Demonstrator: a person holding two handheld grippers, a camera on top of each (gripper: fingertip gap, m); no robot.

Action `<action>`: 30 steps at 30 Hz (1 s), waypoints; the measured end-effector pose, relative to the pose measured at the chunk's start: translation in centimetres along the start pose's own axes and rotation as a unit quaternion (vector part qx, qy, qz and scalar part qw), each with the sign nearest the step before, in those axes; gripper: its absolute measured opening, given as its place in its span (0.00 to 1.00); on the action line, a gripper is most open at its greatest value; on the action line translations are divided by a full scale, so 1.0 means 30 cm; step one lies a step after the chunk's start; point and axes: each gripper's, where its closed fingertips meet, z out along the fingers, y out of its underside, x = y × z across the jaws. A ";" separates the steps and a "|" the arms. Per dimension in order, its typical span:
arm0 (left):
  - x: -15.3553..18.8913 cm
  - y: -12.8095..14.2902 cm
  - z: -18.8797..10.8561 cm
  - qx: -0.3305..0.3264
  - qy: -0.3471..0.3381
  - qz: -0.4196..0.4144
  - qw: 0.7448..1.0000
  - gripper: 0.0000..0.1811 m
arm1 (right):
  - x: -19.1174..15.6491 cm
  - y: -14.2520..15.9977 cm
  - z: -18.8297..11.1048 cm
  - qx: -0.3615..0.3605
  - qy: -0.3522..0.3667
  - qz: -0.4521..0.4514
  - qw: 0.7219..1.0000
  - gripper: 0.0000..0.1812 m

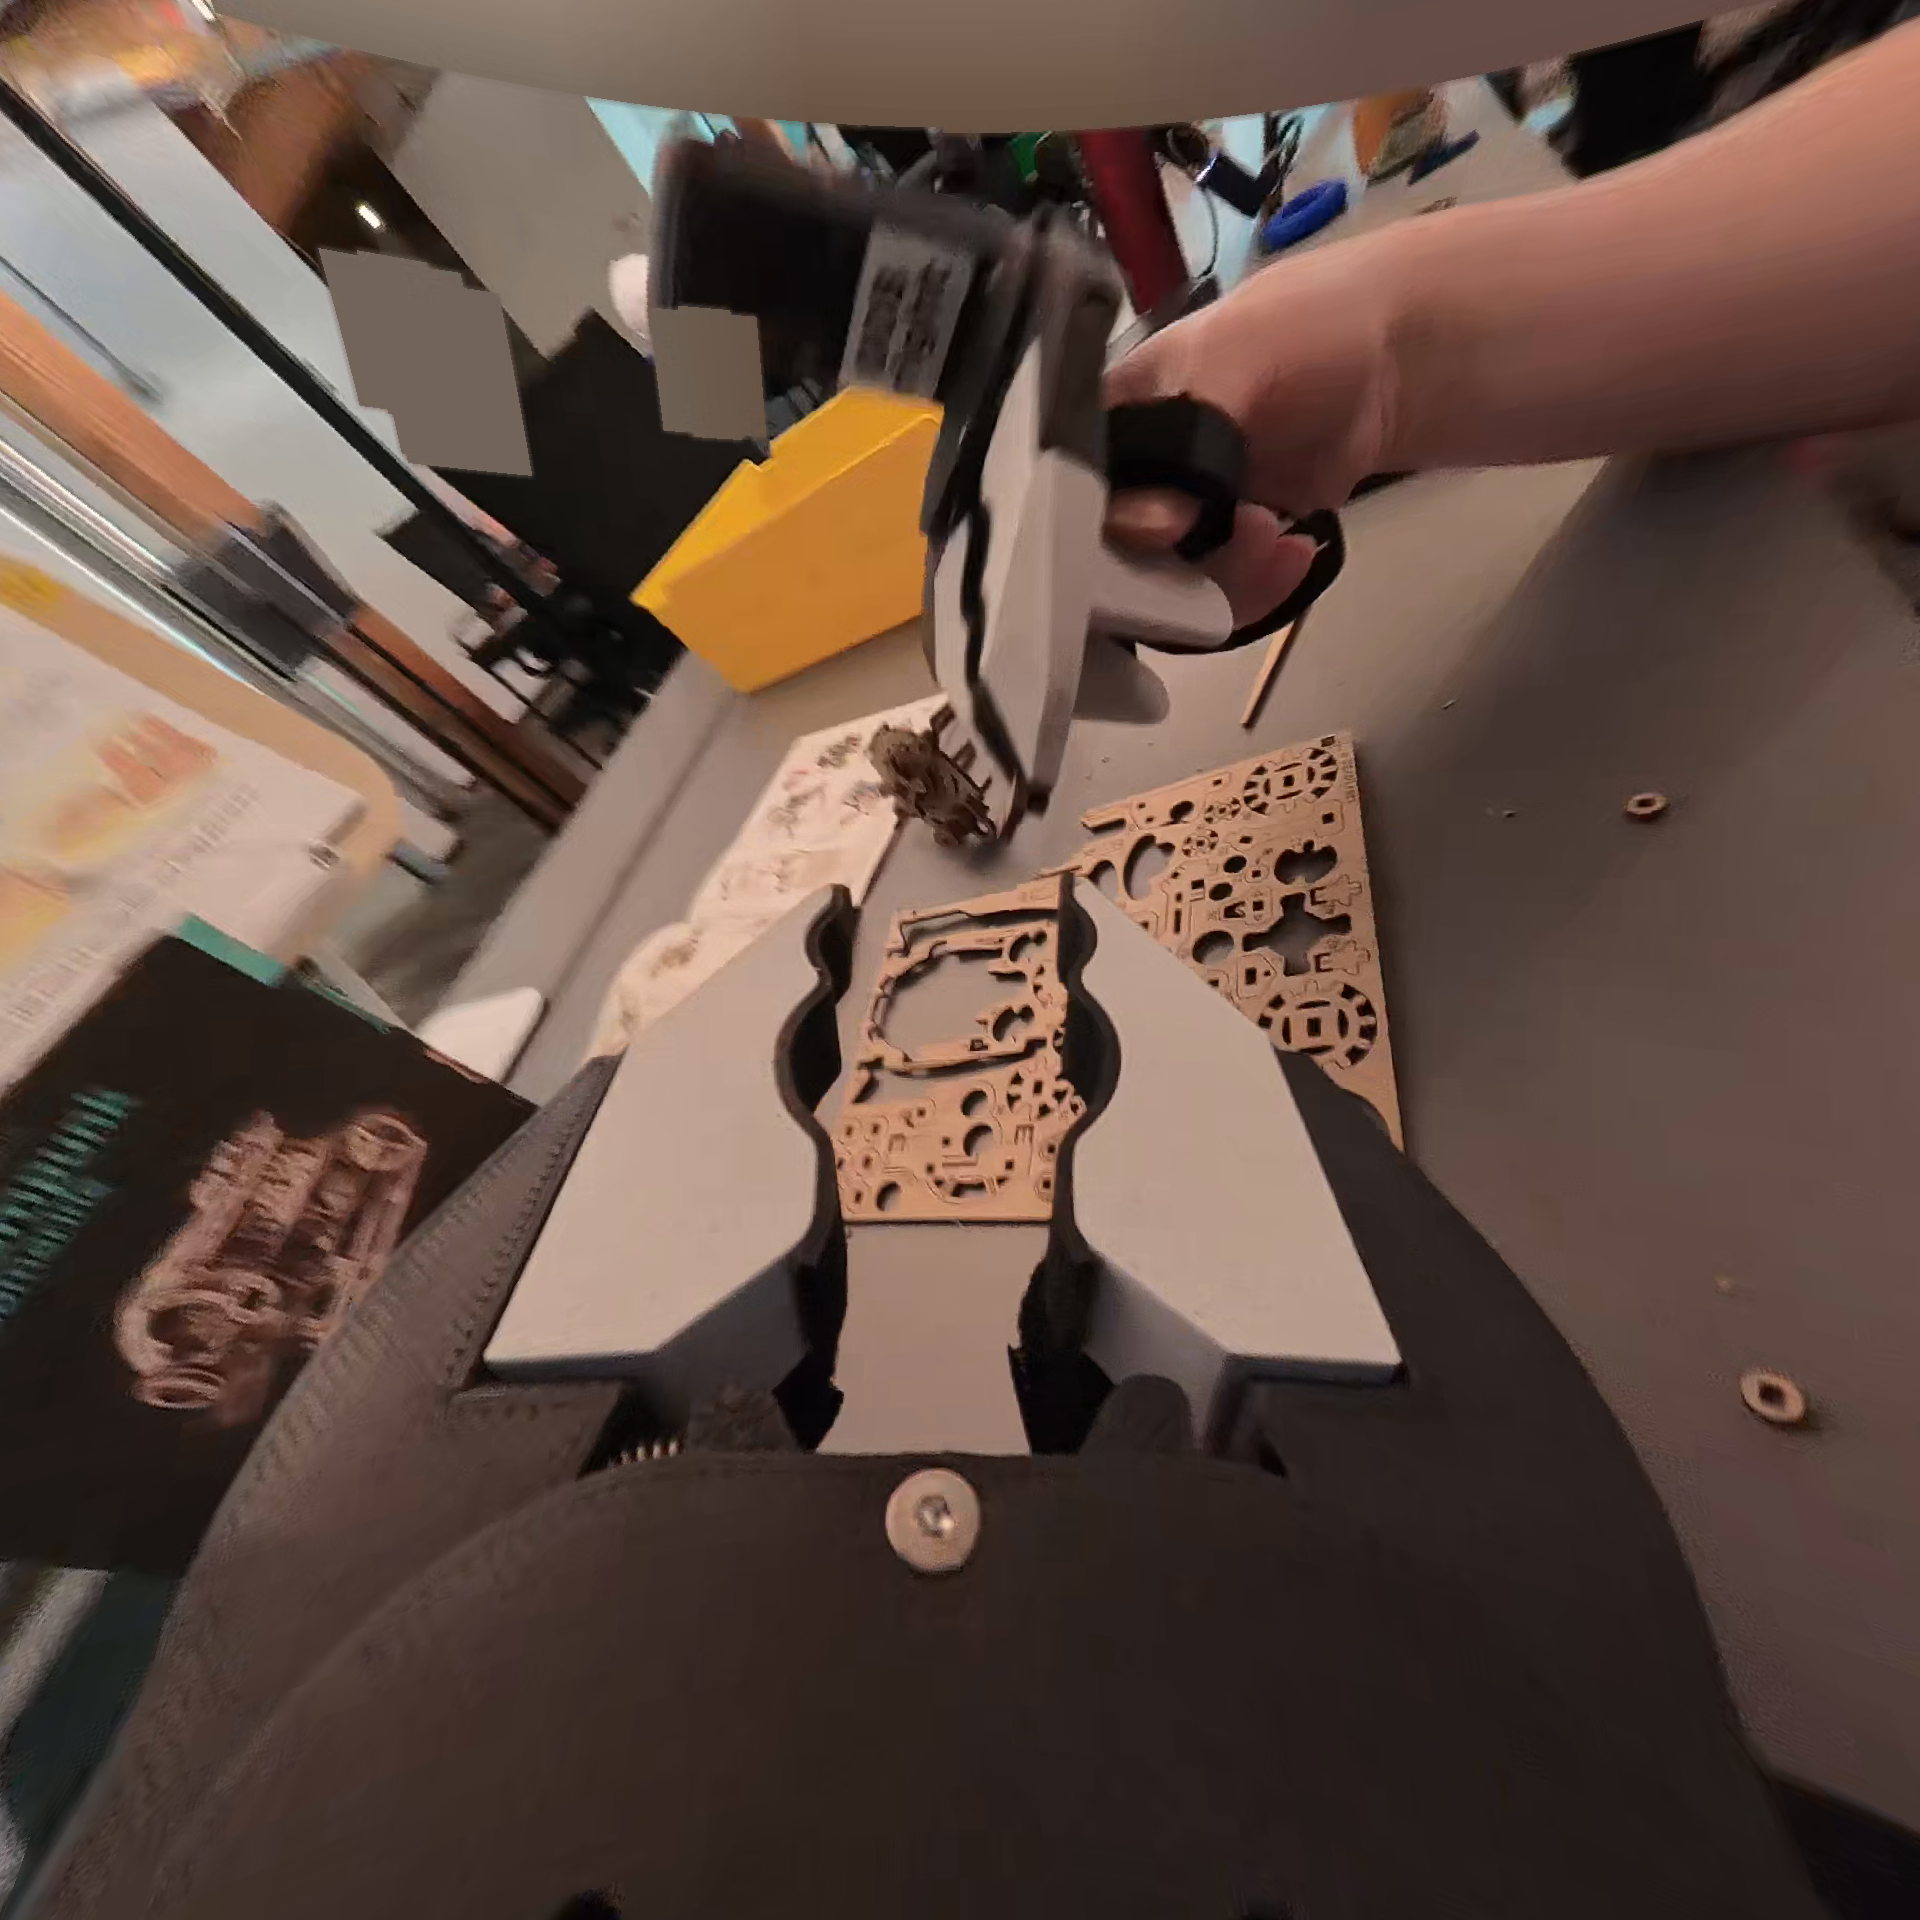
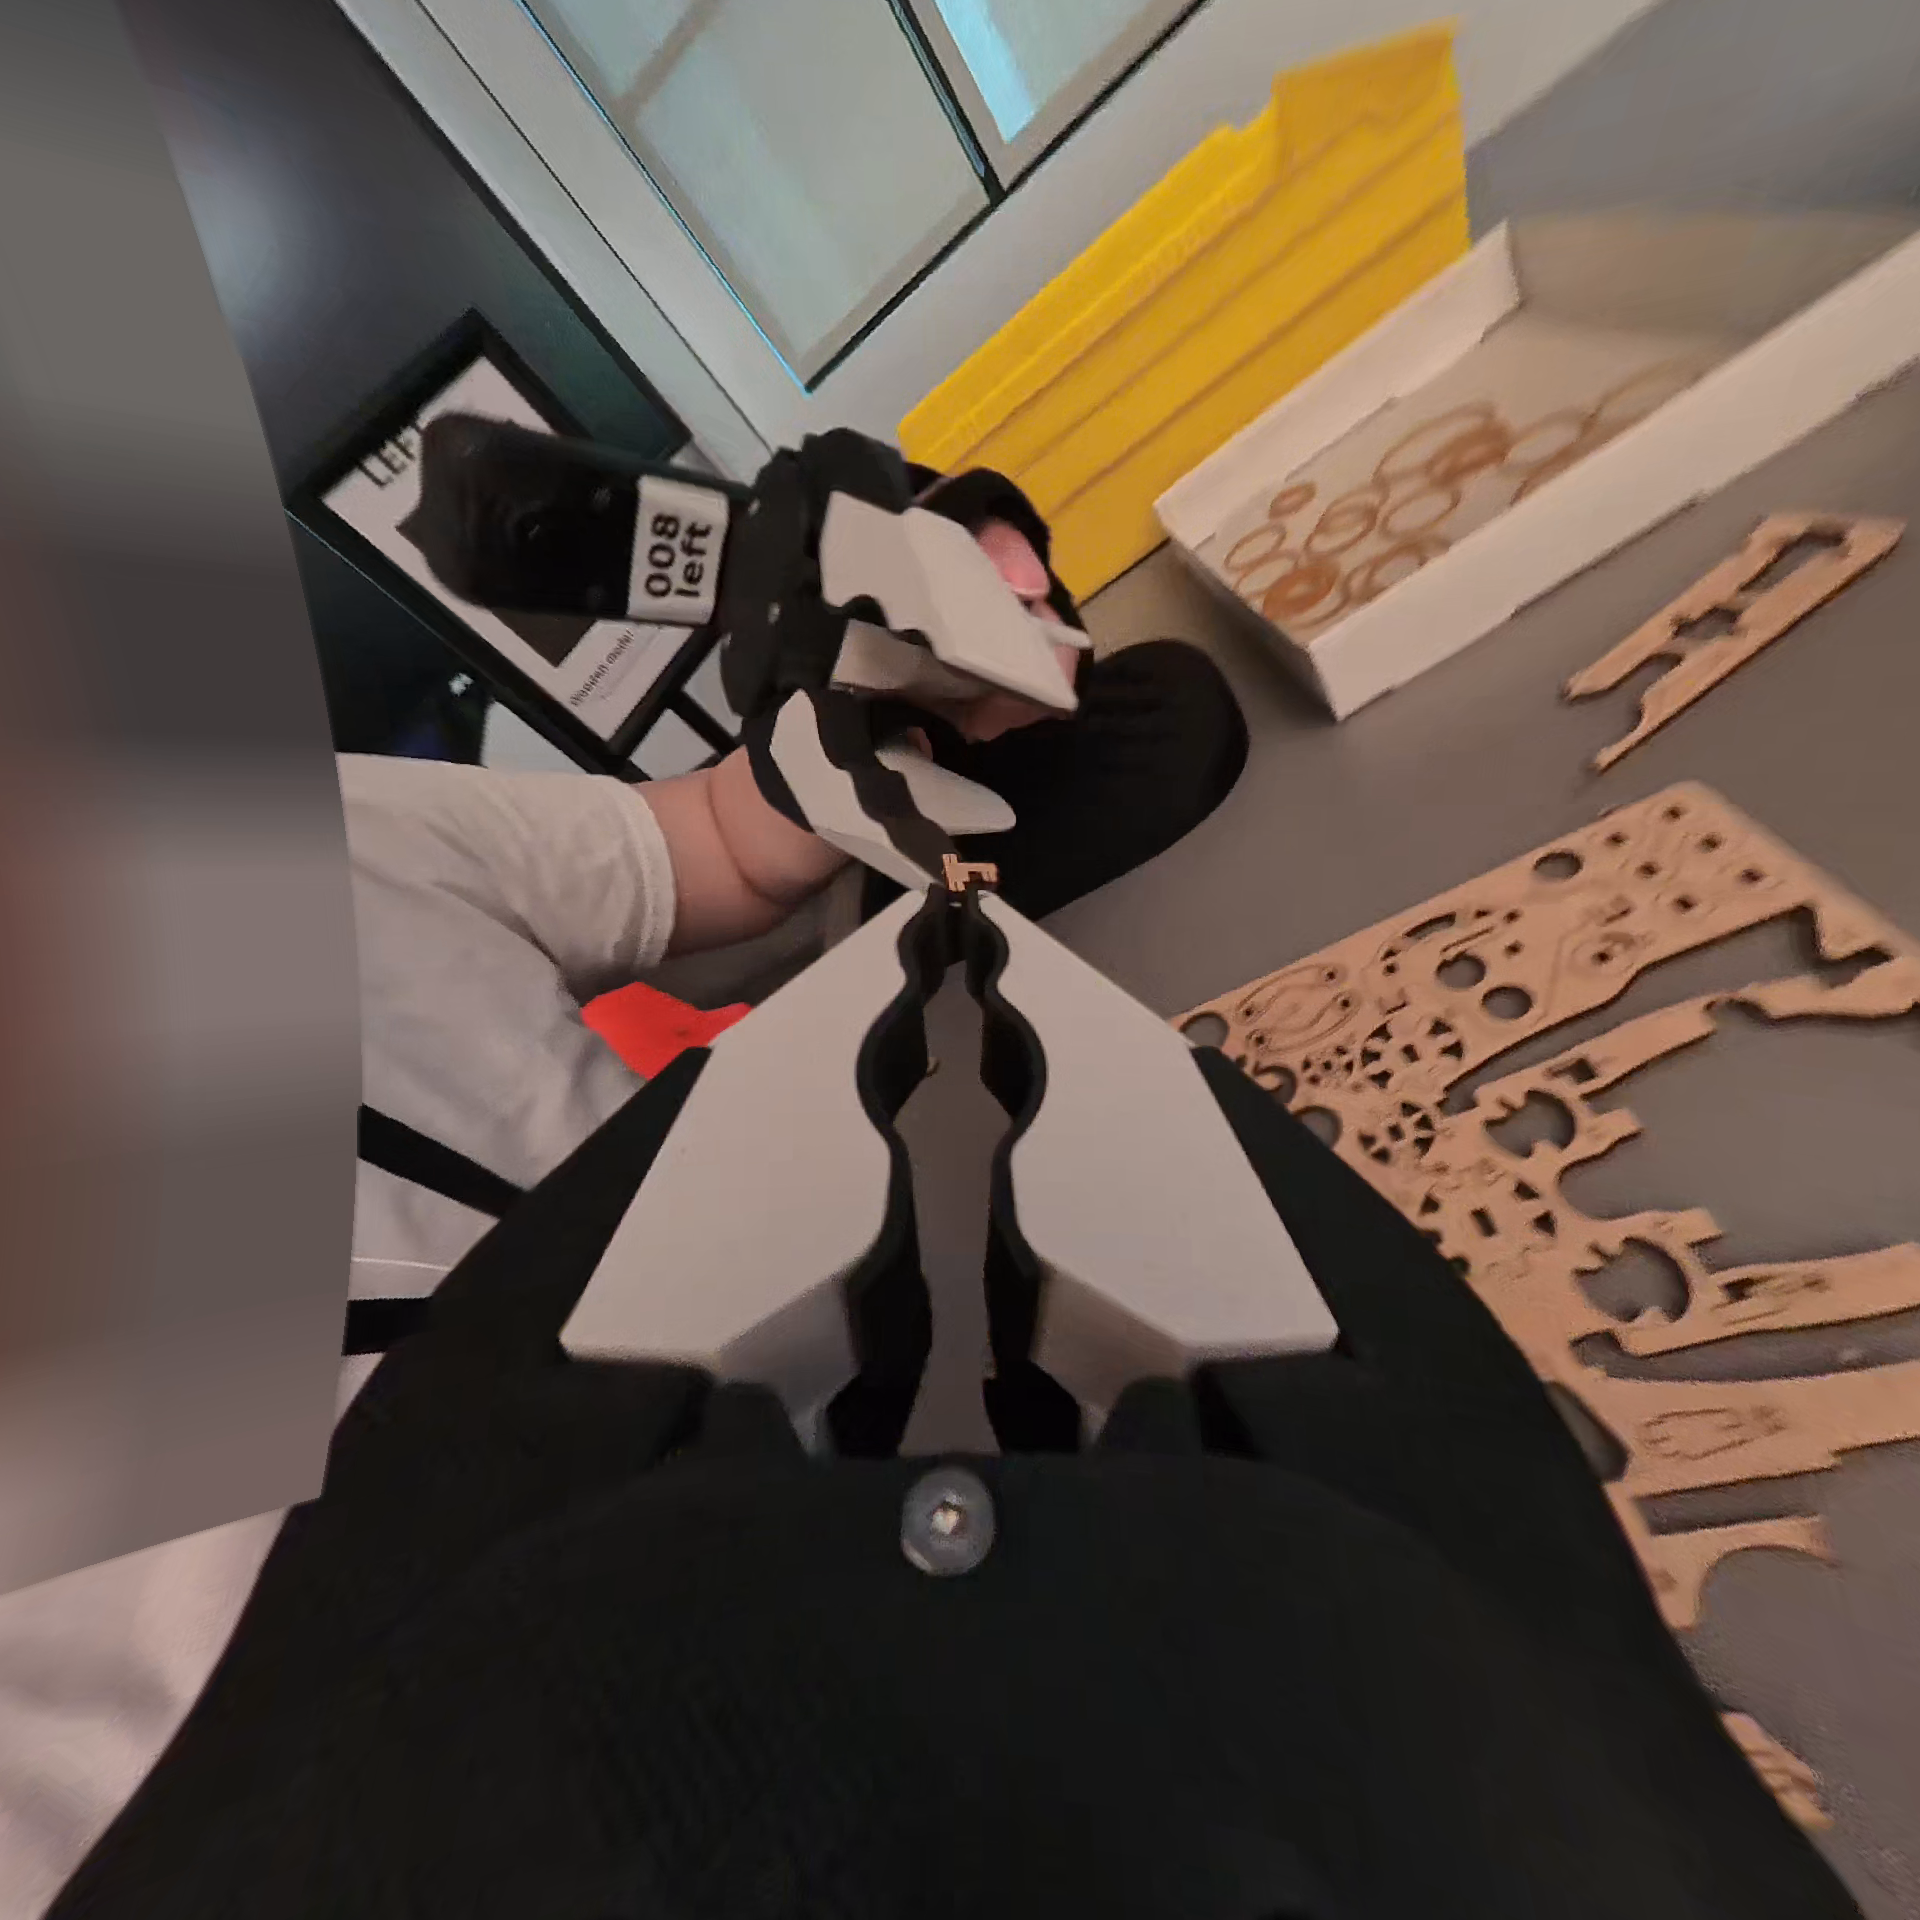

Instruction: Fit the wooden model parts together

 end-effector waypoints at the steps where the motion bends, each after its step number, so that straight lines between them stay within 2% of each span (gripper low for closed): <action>1: 0.011 -0.012 0.003 0.005 -0.002 0.008 1.000 0.21 | 0.005 0.008 0.002 -0.005 -0.005 0.024 1.000 0.00; 4: 0.041 -0.024 0.004 0.009 0.005 0.039 0.999 0.15 | 0.007 0.009 -0.001 0.002 -0.028 0.089 0.996 0.00; 7: 0.060 -0.013 0.016 -0.003 0.012 0.046 0.999 0.13 | 0.014 0.010 -0.006 0.004 -0.041 0.129 0.991 0.00; 16: 0.096 -0.003 0.034 -0.013 0.030 0.043 0.999 0.05 | 0.010 0.047 0.014 -0.024 -0.055 0.155 0.986 0.00; 30: 0.118 0.001 0.043 -0.014 0.052 0.021 0.998 0.03 | 0.016 0.063 0.023 -0.031 -0.064 0.169 0.983 0.00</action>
